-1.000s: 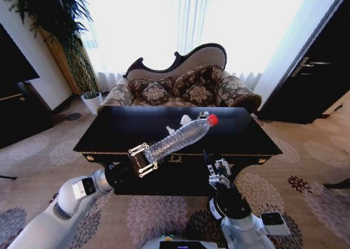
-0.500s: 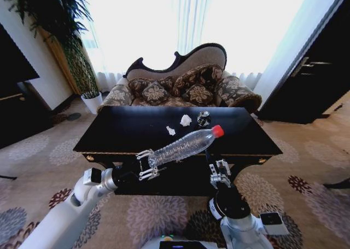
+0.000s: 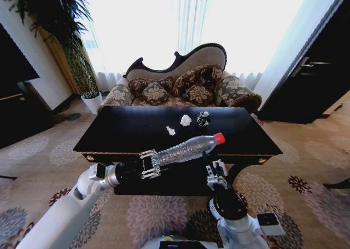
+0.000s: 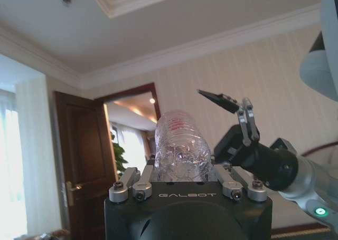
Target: Move to the front of the table and place the trash on the table into the trash bin.
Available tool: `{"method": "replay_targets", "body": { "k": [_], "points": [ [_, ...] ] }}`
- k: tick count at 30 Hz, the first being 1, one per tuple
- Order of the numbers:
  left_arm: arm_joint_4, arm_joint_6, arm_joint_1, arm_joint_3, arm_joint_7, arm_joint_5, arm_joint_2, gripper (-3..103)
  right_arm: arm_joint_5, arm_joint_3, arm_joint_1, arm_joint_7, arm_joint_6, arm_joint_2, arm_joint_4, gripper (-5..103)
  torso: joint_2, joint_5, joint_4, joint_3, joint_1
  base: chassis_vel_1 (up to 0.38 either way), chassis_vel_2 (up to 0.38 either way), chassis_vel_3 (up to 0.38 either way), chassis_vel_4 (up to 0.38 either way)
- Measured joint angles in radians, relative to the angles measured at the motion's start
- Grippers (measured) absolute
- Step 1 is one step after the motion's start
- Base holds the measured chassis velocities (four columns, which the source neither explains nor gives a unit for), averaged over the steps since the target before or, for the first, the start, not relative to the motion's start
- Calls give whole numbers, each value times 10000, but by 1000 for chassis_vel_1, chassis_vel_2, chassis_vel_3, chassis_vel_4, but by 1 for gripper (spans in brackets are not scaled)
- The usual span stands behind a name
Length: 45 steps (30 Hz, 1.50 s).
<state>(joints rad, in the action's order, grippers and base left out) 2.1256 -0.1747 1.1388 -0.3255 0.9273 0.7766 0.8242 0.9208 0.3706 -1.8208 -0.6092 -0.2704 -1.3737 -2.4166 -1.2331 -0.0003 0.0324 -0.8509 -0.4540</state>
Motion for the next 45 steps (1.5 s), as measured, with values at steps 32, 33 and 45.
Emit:
{"method": "replay_targets", "body": {
  "k": [32,33,45],
  "points": [
    [68,112,188,139,-29,-417,-794,34,-1556,-167,-168,-651,-601,-239,349,44,0,1,0,0,1,0,0,0,0],
    [81,114,232,93,-35,-423,-794,34,-1692,-128,-160,-662,-655,-233,393,41,0,0,0,0,0,0,0,0,0],
    [203,73,772,-452,-425,-454,-188,34,-1708,120,-183,-665,-835,-201,521,30,0,2,1,0,0,0,0,0,0]
  ]
}}
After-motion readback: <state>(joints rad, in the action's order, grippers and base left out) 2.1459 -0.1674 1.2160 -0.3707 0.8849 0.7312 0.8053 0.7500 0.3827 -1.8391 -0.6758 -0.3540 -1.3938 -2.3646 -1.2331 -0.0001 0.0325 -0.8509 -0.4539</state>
